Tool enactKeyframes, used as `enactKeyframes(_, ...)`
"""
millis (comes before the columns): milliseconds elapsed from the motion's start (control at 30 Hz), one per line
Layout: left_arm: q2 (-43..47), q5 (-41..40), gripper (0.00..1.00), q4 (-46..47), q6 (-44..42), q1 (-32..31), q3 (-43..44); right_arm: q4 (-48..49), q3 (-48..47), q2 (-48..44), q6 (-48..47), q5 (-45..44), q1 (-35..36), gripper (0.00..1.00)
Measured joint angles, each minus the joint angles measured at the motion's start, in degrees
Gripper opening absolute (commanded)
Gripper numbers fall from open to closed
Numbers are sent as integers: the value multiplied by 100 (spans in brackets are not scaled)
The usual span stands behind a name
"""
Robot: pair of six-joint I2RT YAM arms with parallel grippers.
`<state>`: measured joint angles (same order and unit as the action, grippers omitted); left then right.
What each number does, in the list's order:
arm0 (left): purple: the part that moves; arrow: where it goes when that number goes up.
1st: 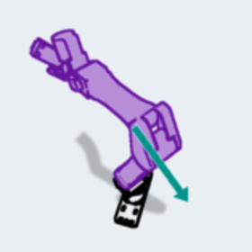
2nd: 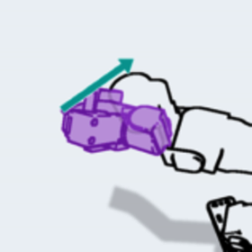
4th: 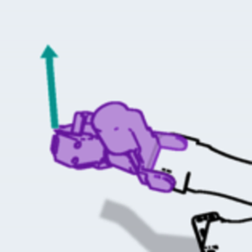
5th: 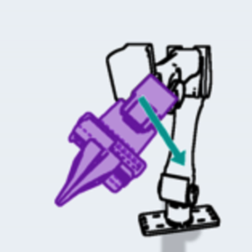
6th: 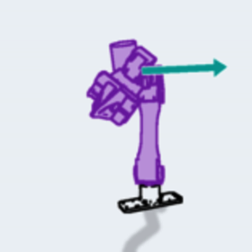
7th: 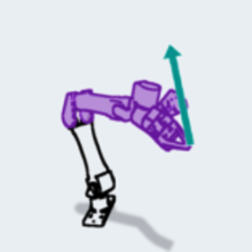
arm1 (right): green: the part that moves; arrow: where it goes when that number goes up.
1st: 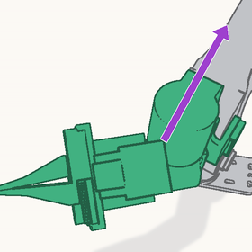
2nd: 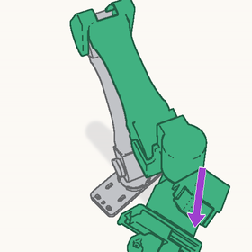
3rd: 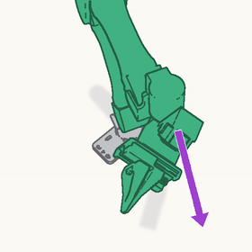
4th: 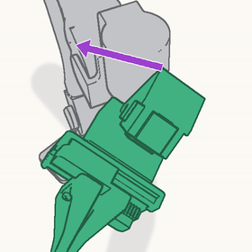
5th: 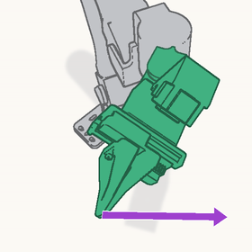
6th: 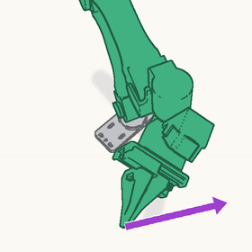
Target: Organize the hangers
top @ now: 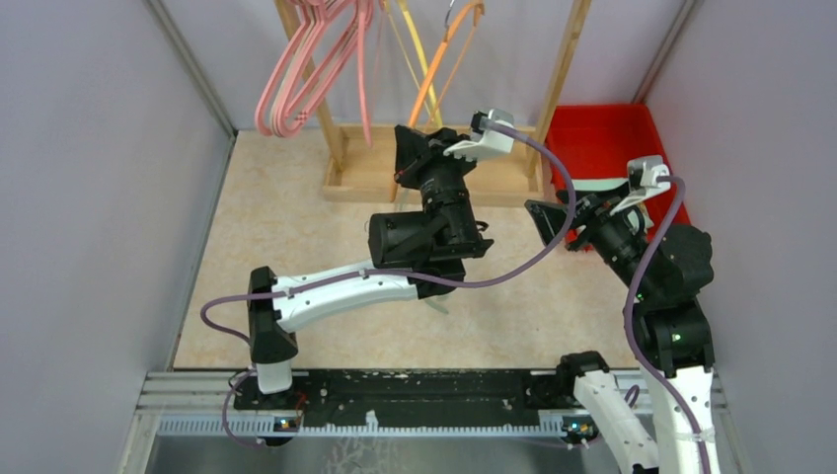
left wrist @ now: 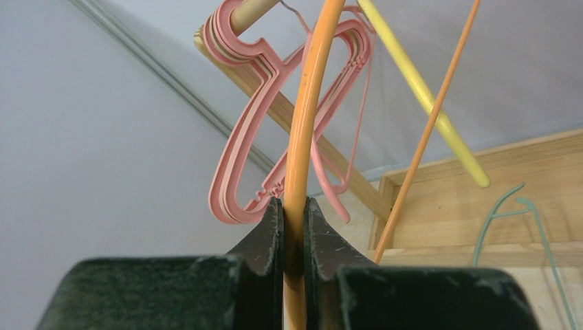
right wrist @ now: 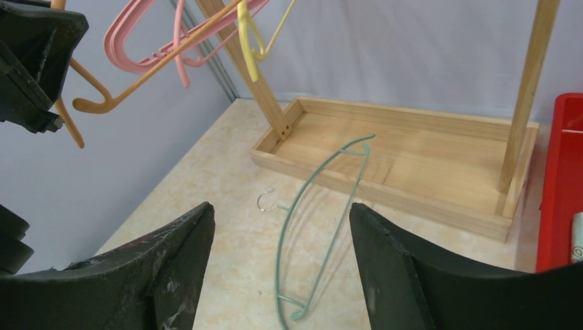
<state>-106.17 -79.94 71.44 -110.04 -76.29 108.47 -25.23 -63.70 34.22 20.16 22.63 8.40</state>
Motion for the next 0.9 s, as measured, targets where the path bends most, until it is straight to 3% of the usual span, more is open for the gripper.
enactKeyframes(100,-61,-83,0,120,-256,20,92,28,35,4,13,37,0,72)
enactKeyframes(200,11,-83,0,-476,280,46,138,33,35,4,22,42,0,72)
enactKeyframes(267,116,-37,0,-1281,1001,79,144,31,35,4,22,42,0,72)
enactKeyframes(433,415,424,0,-4597,3812,374,452,33,35,22,22,39,0,72)
enactKeyframes(567,485,1119,0,-6953,6118,938,811,39,35,94,44,39,0,72)
enactKeyframes(667,505,1674,0,-8212,7416,1440,815,44,35,146,46,42,0,72)
enactKeyframes(900,503,2291,0,-9110,8450,1971,787,162,74,201,57,39,0,72)
